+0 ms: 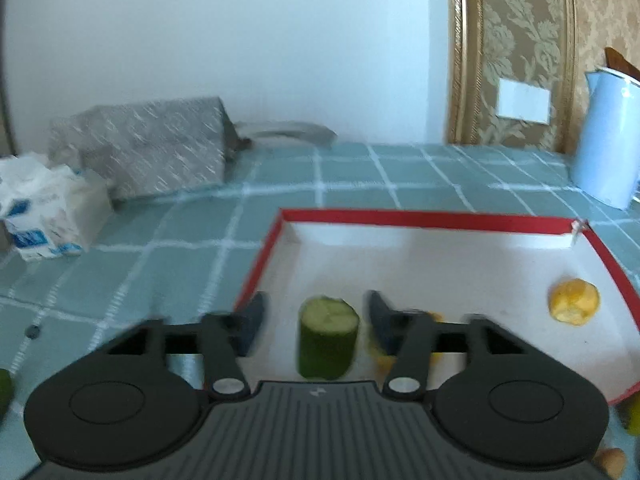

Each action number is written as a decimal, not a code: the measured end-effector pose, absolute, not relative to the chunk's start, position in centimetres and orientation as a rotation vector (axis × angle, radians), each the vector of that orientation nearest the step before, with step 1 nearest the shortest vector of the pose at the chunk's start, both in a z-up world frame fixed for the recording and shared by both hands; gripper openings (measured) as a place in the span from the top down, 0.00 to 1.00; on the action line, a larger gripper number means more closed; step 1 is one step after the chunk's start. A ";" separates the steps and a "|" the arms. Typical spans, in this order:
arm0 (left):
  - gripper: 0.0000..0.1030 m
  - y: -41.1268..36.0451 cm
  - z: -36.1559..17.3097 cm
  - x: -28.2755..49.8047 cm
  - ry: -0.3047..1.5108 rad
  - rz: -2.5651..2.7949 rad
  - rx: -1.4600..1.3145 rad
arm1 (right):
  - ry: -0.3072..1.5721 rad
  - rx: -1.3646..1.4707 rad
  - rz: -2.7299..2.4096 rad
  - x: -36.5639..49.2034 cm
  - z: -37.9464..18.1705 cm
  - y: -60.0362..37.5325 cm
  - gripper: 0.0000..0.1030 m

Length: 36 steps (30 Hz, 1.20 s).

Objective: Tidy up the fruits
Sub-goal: 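Carry the cucumber chunk with the left gripper into the red box and release, then lower the sugarcane piece with the right gripper into the red box and open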

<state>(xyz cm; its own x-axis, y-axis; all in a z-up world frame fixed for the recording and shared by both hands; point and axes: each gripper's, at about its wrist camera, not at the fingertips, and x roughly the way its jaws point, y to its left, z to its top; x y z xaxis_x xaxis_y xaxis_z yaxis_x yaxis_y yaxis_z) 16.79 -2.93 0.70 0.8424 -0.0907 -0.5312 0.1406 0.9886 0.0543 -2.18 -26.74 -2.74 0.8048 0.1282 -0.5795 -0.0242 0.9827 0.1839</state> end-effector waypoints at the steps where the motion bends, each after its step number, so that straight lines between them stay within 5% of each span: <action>1: 0.20 -2.6 0.9 16.4 0.535 -0.114 0.084 | 0.631 0.172 0.082 -2.2 -2.7 -26.8 0.64; 15: 0.13 1.7 -0.2 4.0 0.464 -0.041 0.061 | 0.633 0.155 0.080 -2.1 -2.7 -26.6 0.64; 36: 0.13 3.7 -1.6 4.3 0.569 -0.050 -0.038 | 0.481 0.015 0.102 0.4 2.8 -24.8 0.68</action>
